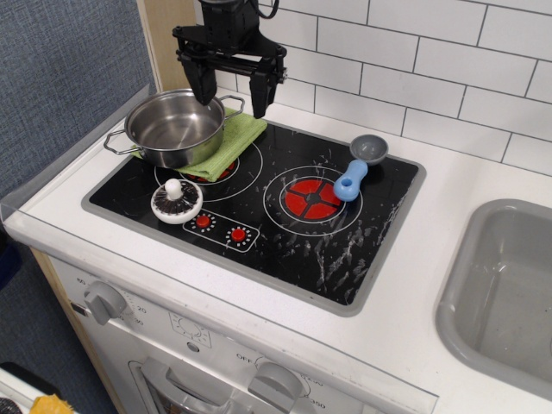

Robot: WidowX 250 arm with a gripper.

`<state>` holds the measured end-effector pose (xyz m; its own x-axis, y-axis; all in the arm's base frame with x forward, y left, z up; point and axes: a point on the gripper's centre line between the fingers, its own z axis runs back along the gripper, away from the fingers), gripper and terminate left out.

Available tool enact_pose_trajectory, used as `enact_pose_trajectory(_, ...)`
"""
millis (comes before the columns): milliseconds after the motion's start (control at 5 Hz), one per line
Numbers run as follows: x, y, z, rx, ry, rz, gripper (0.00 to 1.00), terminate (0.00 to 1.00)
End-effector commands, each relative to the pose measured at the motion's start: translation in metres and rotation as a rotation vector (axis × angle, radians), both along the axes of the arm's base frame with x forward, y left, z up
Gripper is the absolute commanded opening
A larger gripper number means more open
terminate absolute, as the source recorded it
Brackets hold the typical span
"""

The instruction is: Move the pot and place on green towel

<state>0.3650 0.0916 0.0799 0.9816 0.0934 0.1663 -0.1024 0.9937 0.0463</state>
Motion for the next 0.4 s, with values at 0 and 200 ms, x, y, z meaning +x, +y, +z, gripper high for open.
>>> enact_pose_trajectory(0, -0.0098, 0.0037, 0.0208, 0.003, -0.041, -0.065, 1.00, 0.00)
enact_pose_trajectory(200, -0.0098, 0.0037, 0.0208, 0.003, -0.041, -0.065, 1.00, 1.00)
